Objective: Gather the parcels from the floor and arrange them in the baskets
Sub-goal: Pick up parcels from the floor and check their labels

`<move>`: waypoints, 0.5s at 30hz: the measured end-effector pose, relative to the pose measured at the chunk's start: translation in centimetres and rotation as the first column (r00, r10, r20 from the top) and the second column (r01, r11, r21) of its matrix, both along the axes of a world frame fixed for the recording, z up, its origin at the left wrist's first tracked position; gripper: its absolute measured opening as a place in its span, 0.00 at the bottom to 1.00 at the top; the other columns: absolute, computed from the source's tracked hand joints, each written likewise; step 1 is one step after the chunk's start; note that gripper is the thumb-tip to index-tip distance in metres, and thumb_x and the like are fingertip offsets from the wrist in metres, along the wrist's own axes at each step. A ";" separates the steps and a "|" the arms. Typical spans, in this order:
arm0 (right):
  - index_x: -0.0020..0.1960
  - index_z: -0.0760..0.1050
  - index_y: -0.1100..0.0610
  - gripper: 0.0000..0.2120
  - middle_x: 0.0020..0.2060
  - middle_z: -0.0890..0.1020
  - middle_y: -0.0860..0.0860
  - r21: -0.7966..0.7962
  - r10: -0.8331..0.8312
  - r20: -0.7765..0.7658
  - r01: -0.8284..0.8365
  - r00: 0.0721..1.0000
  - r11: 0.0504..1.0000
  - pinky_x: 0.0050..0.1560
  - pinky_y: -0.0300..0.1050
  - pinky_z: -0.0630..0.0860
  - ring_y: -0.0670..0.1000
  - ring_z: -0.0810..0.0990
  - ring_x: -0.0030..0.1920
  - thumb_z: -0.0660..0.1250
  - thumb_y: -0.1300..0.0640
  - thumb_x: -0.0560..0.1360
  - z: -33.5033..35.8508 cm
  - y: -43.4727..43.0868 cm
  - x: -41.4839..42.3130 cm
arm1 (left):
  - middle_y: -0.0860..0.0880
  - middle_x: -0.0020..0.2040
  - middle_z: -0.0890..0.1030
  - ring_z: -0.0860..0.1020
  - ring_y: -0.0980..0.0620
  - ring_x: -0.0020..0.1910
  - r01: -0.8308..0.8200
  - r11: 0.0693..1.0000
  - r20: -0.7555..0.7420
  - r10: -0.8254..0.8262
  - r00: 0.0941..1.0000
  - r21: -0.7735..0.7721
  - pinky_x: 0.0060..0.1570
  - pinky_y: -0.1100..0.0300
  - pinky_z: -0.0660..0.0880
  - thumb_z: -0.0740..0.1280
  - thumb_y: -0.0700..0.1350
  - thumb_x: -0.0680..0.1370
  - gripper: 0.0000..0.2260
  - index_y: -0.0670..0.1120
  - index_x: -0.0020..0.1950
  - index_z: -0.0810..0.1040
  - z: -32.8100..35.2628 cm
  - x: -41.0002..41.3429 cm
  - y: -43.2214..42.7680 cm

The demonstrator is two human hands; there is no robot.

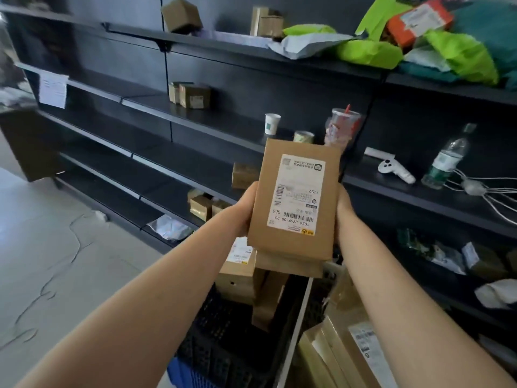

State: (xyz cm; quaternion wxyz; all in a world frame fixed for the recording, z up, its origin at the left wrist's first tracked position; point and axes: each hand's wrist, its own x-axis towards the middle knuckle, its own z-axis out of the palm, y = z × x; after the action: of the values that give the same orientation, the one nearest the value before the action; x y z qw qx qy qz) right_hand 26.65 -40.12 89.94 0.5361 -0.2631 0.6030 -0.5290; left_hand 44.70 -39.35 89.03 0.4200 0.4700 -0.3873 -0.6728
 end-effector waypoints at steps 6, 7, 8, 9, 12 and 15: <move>0.61 0.78 0.61 0.20 0.47 0.84 0.59 0.090 -0.038 -0.124 0.049 0.992 0.995 0.43 0.52 0.82 0.60 0.84 0.44 0.56 0.49 0.81 -5.4 -4.0 -3.1 | 0.44 0.47 0.86 0.83 0.44 0.46 0.098 0.969 0.029 -0.107 0.994 0.226 0.52 0.51 0.78 0.57 0.60 0.81 0.22 0.45 0.49 0.82 -5.9 -2.6 -5.3; 0.58 0.79 0.61 0.20 0.49 0.84 0.60 0.092 -0.048 -0.144 0.061 0.988 0.994 0.47 0.53 0.82 0.61 0.84 0.46 0.55 0.49 0.81 -6.3 -4.6 -3.3 | 0.44 0.45 0.86 0.84 0.44 0.44 0.109 0.962 0.044 -0.124 0.991 0.250 0.47 0.52 0.79 0.56 0.61 0.81 0.23 0.45 0.48 0.82 -6.9 -2.8 -6.3; 0.53 0.80 0.60 0.18 0.51 0.84 0.61 0.106 -0.066 -0.157 0.083 0.985 0.991 0.47 0.52 0.81 0.61 0.83 0.46 0.56 0.50 0.81 -6.9 -5.0 -3.4 | 0.45 0.45 0.86 0.84 0.44 0.43 0.128 0.955 0.071 -0.152 0.986 0.267 0.45 0.52 0.79 0.56 0.63 0.81 0.24 0.46 0.48 0.83 -7.5 -3.0 -6.8; 0.49 0.80 0.59 0.16 0.50 0.85 0.61 0.131 -0.080 -0.132 0.097 0.988 0.987 0.42 0.49 0.81 0.60 0.83 0.43 0.56 0.50 0.81 -8.0 -5.7 -3.5 | 0.44 0.46 0.86 0.84 0.44 0.45 0.150 0.947 0.073 -0.177 0.982 0.283 0.47 0.51 0.79 0.57 0.64 0.80 0.25 0.46 0.48 0.84 -8.1 -3.0 -7.2; 0.47 0.79 0.58 0.19 0.33 0.83 0.55 0.244 -0.129 -0.019 0.130 0.991 0.961 0.31 0.43 0.79 0.56 0.80 0.37 0.55 0.47 0.83 -10.7 -7.1 -3.2 | 0.44 0.55 0.85 0.82 0.41 0.57 0.171 0.913 0.106 -0.225 0.969 0.370 0.63 0.45 0.74 0.66 0.67 0.72 0.28 0.46 0.57 0.84 -12.3 -3.0 -10.8; 0.49 0.79 0.60 0.20 0.31 0.83 0.55 0.321 -0.195 0.039 0.173 0.980 0.931 0.32 0.45 0.80 0.56 0.80 0.40 0.55 0.47 0.83 -13.7 -8.5 -3.1 | 0.47 0.53 0.84 0.82 0.45 0.54 0.207 0.850 0.160 -0.318 0.934 0.484 0.60 0.47 0.75 0.69 0.70 0.64 0.33 0.45 0.56 0.83 -17.8 -3.2 -14.7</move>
State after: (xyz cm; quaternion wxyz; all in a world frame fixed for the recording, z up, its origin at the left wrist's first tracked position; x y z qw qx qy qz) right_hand 23.58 -48.65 76.29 0.5401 -0.0976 0.6828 -0.4823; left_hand 41.48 -54.05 71.18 0.1516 0.5741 -0.3249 -0.7361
